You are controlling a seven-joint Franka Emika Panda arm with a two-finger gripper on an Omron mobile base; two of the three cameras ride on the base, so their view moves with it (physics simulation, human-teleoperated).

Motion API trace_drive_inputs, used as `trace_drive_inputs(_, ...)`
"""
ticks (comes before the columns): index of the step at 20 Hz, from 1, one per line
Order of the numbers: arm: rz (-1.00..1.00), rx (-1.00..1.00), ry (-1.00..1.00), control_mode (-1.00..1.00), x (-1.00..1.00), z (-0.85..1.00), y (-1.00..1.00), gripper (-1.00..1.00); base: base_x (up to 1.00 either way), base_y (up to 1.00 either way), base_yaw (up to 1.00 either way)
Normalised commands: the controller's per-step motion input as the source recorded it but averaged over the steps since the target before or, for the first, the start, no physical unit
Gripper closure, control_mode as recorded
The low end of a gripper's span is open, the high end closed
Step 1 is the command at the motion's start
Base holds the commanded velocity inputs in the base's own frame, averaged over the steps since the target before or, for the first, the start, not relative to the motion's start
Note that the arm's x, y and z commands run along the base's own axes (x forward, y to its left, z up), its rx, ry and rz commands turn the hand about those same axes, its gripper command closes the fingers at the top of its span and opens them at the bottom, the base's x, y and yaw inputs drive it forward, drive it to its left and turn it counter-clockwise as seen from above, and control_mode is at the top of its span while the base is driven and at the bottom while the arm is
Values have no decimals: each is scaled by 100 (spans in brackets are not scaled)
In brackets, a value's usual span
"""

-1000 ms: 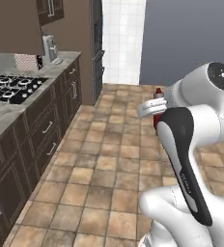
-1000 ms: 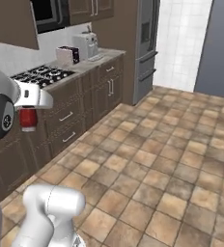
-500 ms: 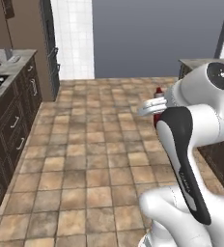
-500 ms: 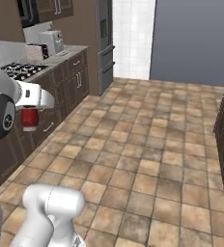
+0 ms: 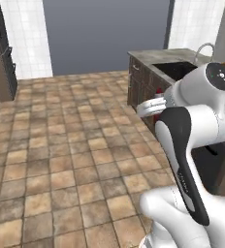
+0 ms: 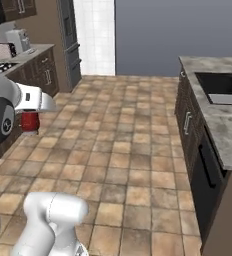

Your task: Move the hot dog bun to the plate on the dining table and place the condiment next to that plate. Then navigate to the fridge and take the sausage and place it on the plate as well.

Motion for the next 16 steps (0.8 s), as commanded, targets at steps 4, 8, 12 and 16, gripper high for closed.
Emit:
trace_drive_inputs(4, 0, 0, 0, 100, 0, 0, 0, 100, -89, -94, -27)
trace_drive_inputs(8, 0, 0, 0, 100, 0, 0, 0, 100, -14, -100, -8)
trace_drive_inputs(12, 0, 0, 0, 100, 0, 0, 0, 100, 3, -100, -8)
trace_drive_inputs(16, 0, 0, 0, 100, 0, 0, 0, 100, 21, -100, -11)
